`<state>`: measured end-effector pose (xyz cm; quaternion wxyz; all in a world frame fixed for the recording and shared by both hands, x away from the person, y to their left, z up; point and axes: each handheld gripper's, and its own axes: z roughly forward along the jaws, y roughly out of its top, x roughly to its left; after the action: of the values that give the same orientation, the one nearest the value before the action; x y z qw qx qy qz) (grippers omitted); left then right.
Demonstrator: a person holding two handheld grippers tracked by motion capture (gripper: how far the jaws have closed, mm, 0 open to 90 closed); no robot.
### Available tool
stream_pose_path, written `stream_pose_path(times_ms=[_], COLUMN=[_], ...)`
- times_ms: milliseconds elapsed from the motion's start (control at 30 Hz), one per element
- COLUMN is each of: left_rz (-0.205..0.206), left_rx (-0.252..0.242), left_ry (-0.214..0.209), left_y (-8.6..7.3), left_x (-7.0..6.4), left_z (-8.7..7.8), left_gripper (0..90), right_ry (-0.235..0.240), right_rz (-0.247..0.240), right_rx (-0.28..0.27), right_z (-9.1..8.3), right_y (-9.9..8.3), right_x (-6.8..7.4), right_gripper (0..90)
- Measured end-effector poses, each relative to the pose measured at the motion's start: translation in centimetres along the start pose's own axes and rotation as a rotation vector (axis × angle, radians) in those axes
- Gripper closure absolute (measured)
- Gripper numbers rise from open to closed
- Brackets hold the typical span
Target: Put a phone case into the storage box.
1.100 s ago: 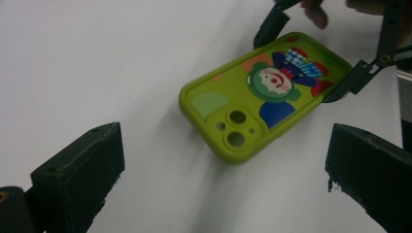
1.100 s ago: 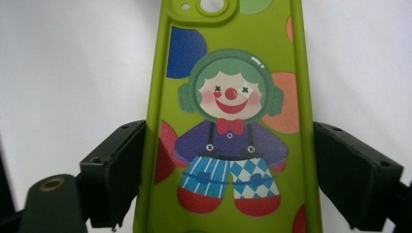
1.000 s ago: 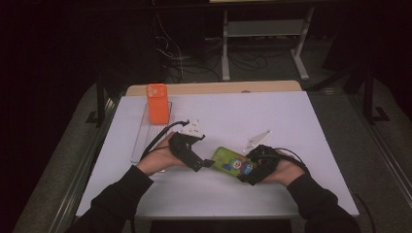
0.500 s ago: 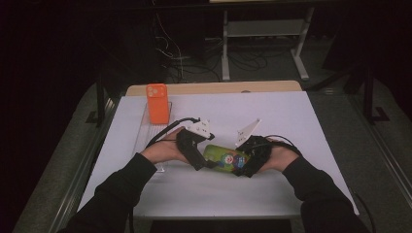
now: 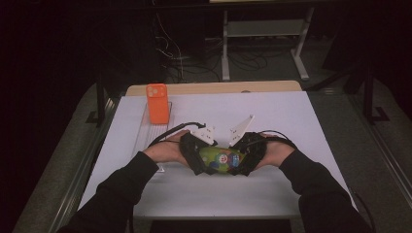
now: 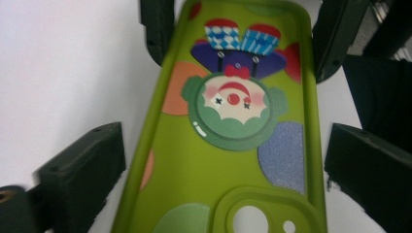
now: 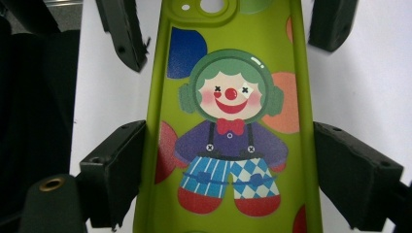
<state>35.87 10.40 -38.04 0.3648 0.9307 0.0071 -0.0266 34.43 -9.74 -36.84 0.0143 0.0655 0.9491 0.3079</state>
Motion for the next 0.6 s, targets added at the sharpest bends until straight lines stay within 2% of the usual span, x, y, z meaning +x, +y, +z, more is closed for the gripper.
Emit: stream_pose_path(times_ms=[33,167,333,467,600], left_rz=[0.0,0.008,0.017,0.027,0.021], left_rx=[-0.001,-0.001,0.022,0.015,0.023], left_ry=[-0.001,-0.015,-0.024,-0.029,-0.039], left_y=[-0.04,-0.07,-0.15,-0.18,-0.2], left_x=[0.0,0.07,0.18,0.19,0.14], left_z=[0.05,0.1,0.11,0.04,0.04], left_gripper=[9.1,10.9,11.9,12.9,14.0], right_ry=[0.012,0.014,0.017,0.025,0.033], right_rz=[0.024,0.015,-0.001,0.0,-0.001], right_rx=[0.015,0.019,0.032,0.029,0.028], right_z=[-0.05,0.07,0.09,0.1,0.18], right_y=[0.06,0.24,0.4,0.45,0.46], right_x=[0.18,0.08,0.03,0.04,0.06], right_gripper=[15.2,15.2,15.3,15.2,15.1])
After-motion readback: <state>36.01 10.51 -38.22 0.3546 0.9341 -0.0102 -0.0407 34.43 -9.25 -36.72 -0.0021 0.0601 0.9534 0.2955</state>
